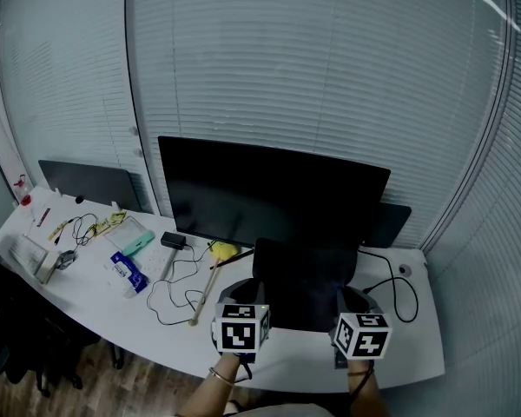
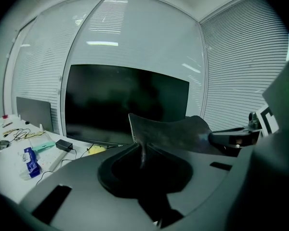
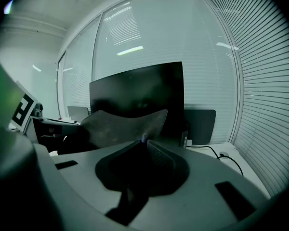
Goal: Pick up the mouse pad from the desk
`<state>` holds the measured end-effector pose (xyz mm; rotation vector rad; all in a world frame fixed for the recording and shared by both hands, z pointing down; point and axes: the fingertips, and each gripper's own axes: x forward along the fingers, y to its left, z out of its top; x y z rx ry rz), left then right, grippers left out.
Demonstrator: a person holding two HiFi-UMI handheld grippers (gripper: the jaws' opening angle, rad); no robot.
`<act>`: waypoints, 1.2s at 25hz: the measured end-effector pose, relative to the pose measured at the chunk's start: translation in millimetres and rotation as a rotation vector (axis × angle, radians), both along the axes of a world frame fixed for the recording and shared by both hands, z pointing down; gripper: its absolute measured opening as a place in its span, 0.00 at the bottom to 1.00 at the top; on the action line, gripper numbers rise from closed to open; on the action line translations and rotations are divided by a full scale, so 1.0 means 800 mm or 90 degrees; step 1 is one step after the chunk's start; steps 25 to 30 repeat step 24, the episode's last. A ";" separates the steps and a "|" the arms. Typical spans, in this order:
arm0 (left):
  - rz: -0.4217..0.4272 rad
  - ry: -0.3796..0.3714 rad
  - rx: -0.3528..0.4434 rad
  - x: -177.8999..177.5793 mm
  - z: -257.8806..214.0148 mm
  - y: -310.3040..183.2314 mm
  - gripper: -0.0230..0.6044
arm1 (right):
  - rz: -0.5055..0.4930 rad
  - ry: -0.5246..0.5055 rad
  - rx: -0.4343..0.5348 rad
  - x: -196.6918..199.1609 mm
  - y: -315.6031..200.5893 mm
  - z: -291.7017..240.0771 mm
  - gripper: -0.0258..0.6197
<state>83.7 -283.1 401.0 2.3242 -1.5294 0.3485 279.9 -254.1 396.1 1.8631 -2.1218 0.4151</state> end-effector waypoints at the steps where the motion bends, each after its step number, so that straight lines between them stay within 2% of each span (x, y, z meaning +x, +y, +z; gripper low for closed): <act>1: 0.001 0.000 0.001 0.001 -0.001 0.000 0.13 | 0.001 -0.001 0.000 0.001 0.001 0.001 0.13; 30: 0.017 0.003 -0.012 0.017 0.014 -0.001 0.13 | 0.018 0.000 -0.005 0.015 0.009 0.010 0.13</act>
